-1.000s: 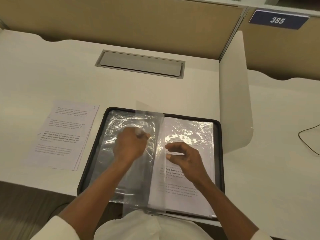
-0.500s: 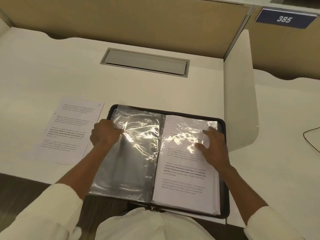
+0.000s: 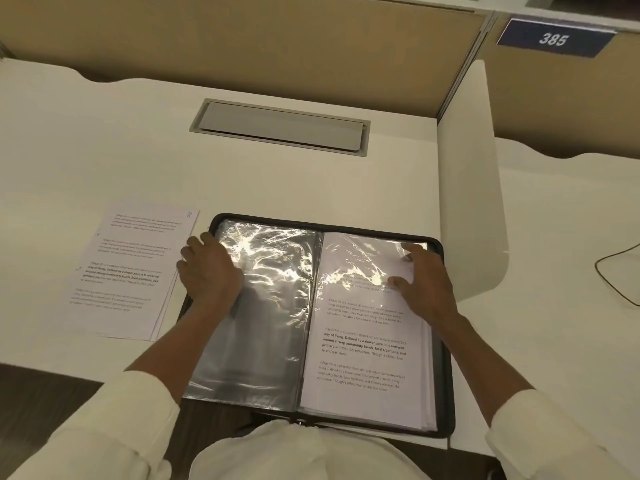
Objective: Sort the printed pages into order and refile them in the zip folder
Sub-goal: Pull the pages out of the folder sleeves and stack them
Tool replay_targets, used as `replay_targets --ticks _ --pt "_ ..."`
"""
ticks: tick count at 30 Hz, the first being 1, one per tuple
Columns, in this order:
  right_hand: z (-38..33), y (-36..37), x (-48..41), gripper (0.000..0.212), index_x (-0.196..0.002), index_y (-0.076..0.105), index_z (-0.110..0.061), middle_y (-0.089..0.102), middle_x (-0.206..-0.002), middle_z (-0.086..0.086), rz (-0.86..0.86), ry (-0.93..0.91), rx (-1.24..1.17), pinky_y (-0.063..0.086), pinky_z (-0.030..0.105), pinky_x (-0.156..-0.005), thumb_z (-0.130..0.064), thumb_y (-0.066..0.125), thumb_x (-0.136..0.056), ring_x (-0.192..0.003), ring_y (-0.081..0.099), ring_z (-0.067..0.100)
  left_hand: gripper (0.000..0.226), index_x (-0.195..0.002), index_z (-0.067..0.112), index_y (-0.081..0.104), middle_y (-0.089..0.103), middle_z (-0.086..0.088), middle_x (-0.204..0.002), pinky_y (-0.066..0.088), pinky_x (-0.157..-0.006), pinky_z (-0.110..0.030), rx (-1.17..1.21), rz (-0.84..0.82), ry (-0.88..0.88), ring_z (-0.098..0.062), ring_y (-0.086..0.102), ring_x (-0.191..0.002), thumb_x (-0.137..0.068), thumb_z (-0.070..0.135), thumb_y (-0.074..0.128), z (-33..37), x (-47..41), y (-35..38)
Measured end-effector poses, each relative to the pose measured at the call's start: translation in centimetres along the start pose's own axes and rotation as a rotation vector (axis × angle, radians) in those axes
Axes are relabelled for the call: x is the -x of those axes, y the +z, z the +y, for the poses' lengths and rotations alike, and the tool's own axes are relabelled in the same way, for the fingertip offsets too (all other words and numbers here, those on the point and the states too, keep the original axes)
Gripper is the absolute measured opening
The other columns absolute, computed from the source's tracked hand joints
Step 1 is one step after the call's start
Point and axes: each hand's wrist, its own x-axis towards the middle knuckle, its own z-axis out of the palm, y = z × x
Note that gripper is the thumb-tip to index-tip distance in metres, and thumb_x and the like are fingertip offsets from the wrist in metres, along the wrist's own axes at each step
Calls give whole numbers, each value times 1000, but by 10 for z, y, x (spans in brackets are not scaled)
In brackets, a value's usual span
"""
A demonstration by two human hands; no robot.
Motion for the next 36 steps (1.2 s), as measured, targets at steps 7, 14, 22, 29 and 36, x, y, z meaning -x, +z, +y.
replay_targets --ticks 7,14,22,29,36 --pt "-33 -21 -3 29 -113 74 -28 72 -94 -10 23 21 -242 58 33 -79 -26 86 -87 -89 68 9 29 -89 17 74 75 -1 -91 54 -79 -34 505 -182 146 -18 68 -84 -93 45 76 54 42 -18" --pt "-66 -40 -2 31 -107 69 -31 68 -107 -18 -169 -107 -199 51 23 -72 -22 87 -83 -92 65 1 75 -98 -2 75 80 -15 -85 62 -65 -35 1198 -823 -82 -26 76 -70 -91 72 64 118 67 -41" --pt "-79 -41 1 57 -119 57 -33 68 -105 -17 -352 -184 -96 61 39 -83 -44 91 -74 -95 67 6 19 -101 -5 74 80 -16 -85 64 -82 -43 1164 -928 -125 -32 79 -79 -93 12 70 136 63 -47" --pt "-93 -55 -12 77 -134 58 -33 67 -120 -12 -386 -46 -263 60 36 -86 -84 66 -76 -103 69 10 36 -102 -4 74 80 -15 -85 64 -66 -35 1262 -889 -215 -26 76 -71 -90 29 85 143 70 -37" --pt "-99 -42 -63 23 -110 74 -24 69 -116 -6 -471 5 -151 64 40 -83 -40 77 -93 -98 71 17 55 -101 -2 72 79 -14 -85 60 -61 -32 1288 -879 -226 -20 71 -64 -85 49 84 164 88 -24"
